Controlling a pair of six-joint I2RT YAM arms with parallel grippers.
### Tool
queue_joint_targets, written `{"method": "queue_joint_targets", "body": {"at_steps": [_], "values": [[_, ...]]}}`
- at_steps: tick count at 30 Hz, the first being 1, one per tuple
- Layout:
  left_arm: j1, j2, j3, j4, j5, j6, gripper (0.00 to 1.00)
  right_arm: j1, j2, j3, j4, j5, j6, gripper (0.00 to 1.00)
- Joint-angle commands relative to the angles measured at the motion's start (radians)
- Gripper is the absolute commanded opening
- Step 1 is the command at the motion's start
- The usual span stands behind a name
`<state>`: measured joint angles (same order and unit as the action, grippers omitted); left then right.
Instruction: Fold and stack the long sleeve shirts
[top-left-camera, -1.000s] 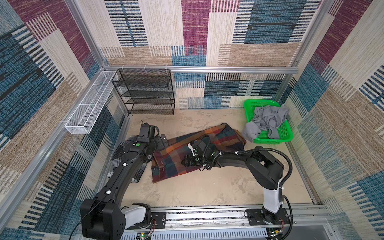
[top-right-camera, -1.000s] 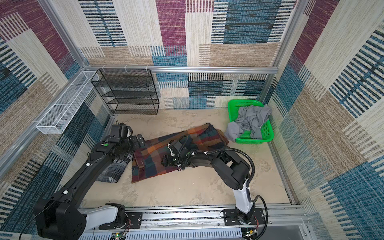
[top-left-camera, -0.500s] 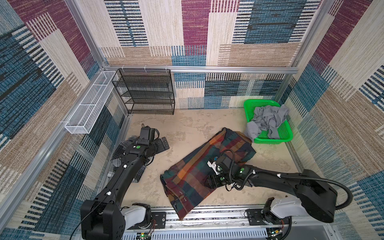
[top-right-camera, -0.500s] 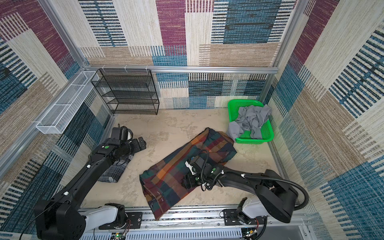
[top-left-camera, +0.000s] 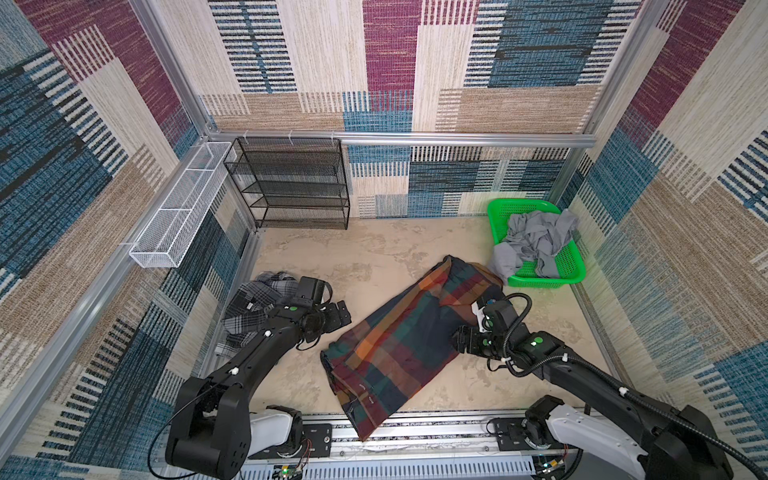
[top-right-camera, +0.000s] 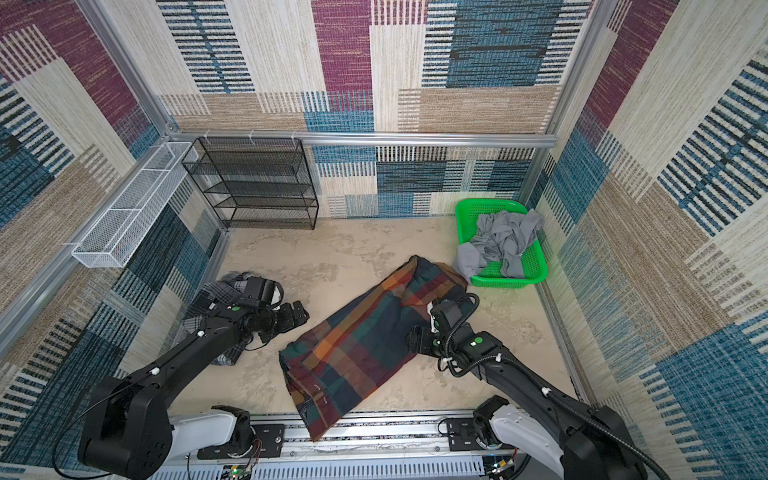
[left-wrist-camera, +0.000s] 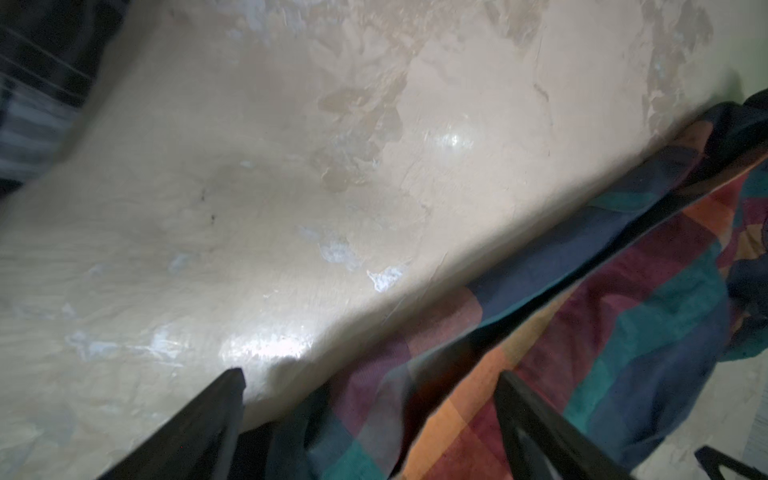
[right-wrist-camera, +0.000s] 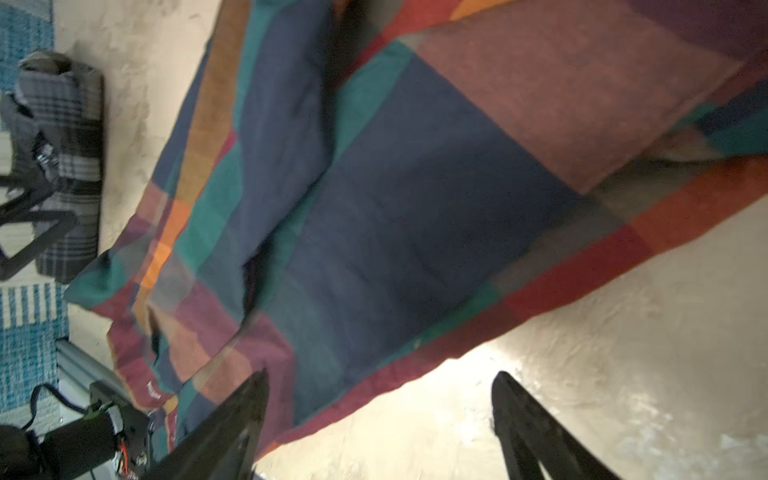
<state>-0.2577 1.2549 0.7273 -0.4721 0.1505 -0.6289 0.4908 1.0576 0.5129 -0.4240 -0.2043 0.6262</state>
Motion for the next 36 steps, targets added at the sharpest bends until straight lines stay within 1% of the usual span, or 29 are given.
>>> {"method": "queue_joint_targets", "body": {"at_steps": [1,4,7,11,14,19,23,25,27,30,34,36], "values": [[-0.021,-0.023,-0.037,0.041,0.007,-0.037,0.96,-0.038,0.117,0.000,0.162,-0.063,-0.023,0.85],[-0.046,-0.049,-0.084,0.060,0.005,-0.064,0.96,-0.050,0.247,0.038,0.244,-0.089,-0.028,0.85],[-0.068,-0.085,-0.136,0.072,0.009,-0.089,0.96,-0.056,0.364,0.107,0.291,-0.089,-0.044,0.85],[-0.092,-0.153,-0.225,0.095,0.010,-0.134,0.95,-0.060,0.539,0.241,0.313,-0.096,-0.086,0.84],[-0.123,-0.212,-0.277,0.099,0.004,-0.179,0.94,-0.061,0.672,0.358,0.324,-0.124,-0.114,0.83],[-0.228,-0.319,-0.345,0.082,-0.037,-0.278,0.94,-0.061,0.858,0.553,0.328,-0.175,-0.158,0.83],[-0.305,-0.368,-0.375,0.080,-0.066,-0.347,0.93,-0.061,0.970,0.700,0.291,-0.206,-0.200,0.83],[-0.344,-0.378,-0.383,0.082,-0.083,-0.378,0.93,-0.061,1.000,0.768,0.259,-0.203,-0.233,0.83],[-0.382,-0.381,-0.383,0.085,-0.101,-0.402,0.93,-0.061,1.007,0.812,0.224,-0.175,-0.254,0.83],[-0.459,-0.374,-0.374,0.093,-0.134,-0.447,0.93,-0.060,0.976,0.836,0.187,-0.152,-0.280,0.83],[-0.572,-0.361,-0.345,0.093,-0.194,-0.503,0.93,-0.060,0.843,0.749,0.186,-0.097,-0.295,0.84],[-0.619,-0.366,-0.320,0.053,-0.233,-0.515,0.93,-0.060,0.771,0.694,0.183,-0.071,-0.297,0.85]]}}
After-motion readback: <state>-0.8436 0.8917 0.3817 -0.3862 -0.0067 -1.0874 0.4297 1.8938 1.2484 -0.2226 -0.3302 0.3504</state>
